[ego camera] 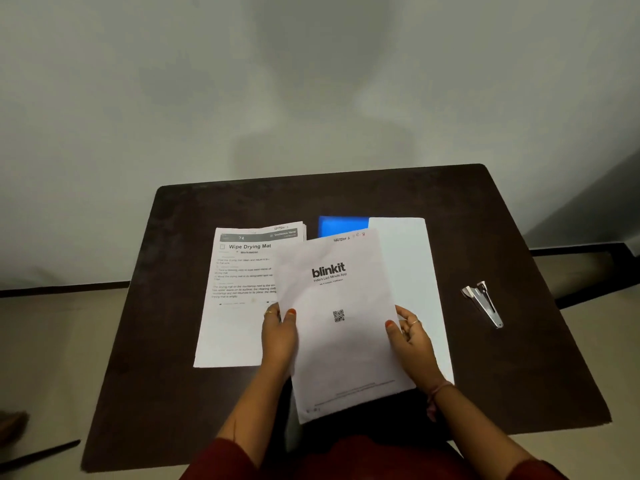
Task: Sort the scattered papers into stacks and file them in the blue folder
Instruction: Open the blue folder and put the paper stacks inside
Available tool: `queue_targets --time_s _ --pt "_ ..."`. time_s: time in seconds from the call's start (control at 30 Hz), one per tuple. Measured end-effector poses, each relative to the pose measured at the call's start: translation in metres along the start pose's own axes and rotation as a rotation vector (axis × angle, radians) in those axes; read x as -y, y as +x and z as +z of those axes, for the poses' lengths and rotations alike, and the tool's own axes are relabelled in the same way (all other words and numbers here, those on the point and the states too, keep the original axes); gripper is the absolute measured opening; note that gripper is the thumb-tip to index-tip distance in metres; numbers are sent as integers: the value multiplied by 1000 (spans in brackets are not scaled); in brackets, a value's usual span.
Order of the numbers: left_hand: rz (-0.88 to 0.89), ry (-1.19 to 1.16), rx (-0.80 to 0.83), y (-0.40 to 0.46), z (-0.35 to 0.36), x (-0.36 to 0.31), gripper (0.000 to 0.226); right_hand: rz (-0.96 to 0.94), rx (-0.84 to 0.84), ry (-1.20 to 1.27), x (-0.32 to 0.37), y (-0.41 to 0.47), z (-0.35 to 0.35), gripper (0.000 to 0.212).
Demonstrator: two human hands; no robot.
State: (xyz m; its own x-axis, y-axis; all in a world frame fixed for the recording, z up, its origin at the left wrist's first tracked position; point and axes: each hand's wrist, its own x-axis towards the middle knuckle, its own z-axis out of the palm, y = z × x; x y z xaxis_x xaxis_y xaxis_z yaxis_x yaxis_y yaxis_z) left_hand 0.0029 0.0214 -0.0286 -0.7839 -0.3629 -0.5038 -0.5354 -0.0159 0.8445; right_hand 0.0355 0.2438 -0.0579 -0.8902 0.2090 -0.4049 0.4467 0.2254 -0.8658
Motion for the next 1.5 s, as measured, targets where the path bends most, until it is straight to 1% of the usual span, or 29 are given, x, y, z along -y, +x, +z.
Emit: queue_targets --time_s 0.07,0.13,0.23,0.33,0.47,0.5,0.57,0.63,0.73,0.97,1.03,1.1,1.13,1.23,1.33,1.4,1.5 --pt "-4 -31 4 7 -18 -4 21 30 10 31 7 -6 17 34" --pt "-23 -76 56 12 -37 -8 16 56 -11 61 14 -9 34 30" --pt "-59 -14 117 20 -72 -13 16 81 -55 97 27 -8 66 29" --pt "-37 148 61 31 -103 -10 19 95 -70 87 42 -2 97 30" --pt "4 243 -13 49 -131 -6 23 117 -59 84 55 7 136 28" --pt "15 275 -20 55 -137 -7 20 129 -64 78 59 9 146 27" --pt "34 317 -25 65 -146 -11 10 148 -88 73 65 13 162 25" --pt "47 333 -30 77 -152 -14 14 151 -114 56 71 15 174 25" --pt "52 368 -25 93 -158 -17 15 165 -140 27 79 16 190 28" --pt "60 406 30 109 -159 -13 17 167 -201 -50 84 15 198 28" --pt "65 453 28 113 -159 -10 18 170 -176 -119 84 15 198 33" --pt "84 509 17 114 -159 -8 25 176 -151 -212 85 17 197 42" --pt "104 544 5 115 -159 -7 32 176 -145 -278 85 18 196 48" --pt "144 647 -15 116 -160 -8 62 144 -129 -503 92 21 196 70" --pt "113 668 14 119 -155 -11 79 85 -120 -564 97 28 197 86" --pt "88 659 27 120 -150 -14 79 79 -92 -558 100 34 198 93" --pt "24 624 16 121 -144 -19 67 118 -85 -555 104 44 199 96"
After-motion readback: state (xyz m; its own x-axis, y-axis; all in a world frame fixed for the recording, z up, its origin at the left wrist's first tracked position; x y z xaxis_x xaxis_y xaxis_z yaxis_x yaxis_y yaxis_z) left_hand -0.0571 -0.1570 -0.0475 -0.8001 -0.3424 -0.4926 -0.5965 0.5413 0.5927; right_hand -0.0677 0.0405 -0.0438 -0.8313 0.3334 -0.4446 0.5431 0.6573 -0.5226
